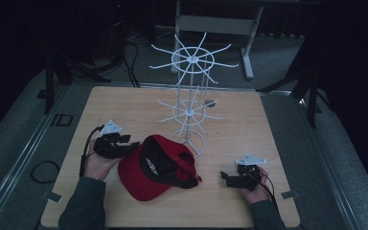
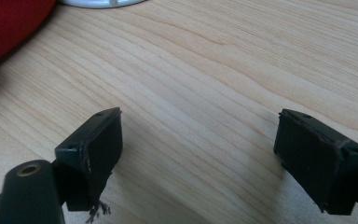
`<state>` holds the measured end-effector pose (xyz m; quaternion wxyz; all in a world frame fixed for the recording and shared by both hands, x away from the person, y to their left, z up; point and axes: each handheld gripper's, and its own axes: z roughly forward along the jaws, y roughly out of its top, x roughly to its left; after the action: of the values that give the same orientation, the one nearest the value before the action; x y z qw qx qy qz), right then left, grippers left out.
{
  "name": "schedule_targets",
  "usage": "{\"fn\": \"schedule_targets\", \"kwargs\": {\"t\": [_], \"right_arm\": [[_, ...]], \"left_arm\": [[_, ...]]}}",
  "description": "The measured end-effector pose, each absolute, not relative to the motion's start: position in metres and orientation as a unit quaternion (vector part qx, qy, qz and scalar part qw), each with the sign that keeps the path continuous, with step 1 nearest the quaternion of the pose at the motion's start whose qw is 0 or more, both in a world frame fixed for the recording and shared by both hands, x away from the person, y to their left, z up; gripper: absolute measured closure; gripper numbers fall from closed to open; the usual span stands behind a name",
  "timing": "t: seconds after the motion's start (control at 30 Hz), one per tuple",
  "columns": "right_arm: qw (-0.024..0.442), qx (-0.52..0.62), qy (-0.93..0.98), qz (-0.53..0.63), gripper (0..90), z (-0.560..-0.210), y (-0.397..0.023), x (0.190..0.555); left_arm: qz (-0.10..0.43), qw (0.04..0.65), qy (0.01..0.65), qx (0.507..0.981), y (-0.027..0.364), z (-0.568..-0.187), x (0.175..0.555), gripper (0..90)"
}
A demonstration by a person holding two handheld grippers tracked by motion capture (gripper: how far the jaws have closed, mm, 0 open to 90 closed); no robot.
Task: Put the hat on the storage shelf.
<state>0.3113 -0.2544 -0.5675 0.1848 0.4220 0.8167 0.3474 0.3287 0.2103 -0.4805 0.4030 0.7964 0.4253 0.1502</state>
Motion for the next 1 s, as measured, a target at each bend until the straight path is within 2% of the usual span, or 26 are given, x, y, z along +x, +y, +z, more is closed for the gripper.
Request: {"fn": "schedule_targets", "kwargs": {"t": [0.03, 0.2, 0.4, 0.47, 0.57, 0.77, 0.83, 1.0], "right_arm": [[0.185, 0.422, 0.817, 0.347, 15.2, -0.568, -0.254, 0.311], [0.185, 0.422, 0.817, 0.347, 15.2, -0.568, -0.254, 0.311], [0.185, 0.422, 0.817, 0.347, 15.2, -0.568, -0.254, 0.311], [0.185, 0.422, 0.817, 0.347, 15.2, -0.568, -0.254, 0.311], [0.185, 0.422, 0.817, 0.347, 15.2, -0.568, -0.254, 0.311], [0.186, 0.421, 0.817, 0.347, 15.2, -0.568, -0.255, 0.311], [0.185, 0.422, 0.817, 0.347, 15.2, -0.568, -0.254, 0.311], [0.186, 0.421, 0.817, 0.347, 15.2, -0.568, -0.255, 0.311]], "left_arm": [[0.150, 0.403, 0.425, 0.796, 0.210, -0.480, 0.329, 42.7], [0.102, 0.393, 0.415, 0.814, 0.220, -0.495, 0.327, 43.3], [0.055, 0.358, 0.394, 0.845, 0.216, -0.513, 0.325, 53.3], [0.040, 0.347, 0.393, 0.850, 0.215, -0.518, 0.325, 63.2], [0.036, 0.340, 0.404, 0.848, 0.218, -0.518, 0.325, 70.3], [0.061, 0.350, 0.440, 0.825, 0.240, -0.515, 0.318, 74.7], [0.073, 0.365, 0.468, 0.802, 0.254, -0.514, 0.316, 78.0], [0.149, 0.377, 0.556, 0.726, 0.280, -0.513, 0.311, 82.0]]}}
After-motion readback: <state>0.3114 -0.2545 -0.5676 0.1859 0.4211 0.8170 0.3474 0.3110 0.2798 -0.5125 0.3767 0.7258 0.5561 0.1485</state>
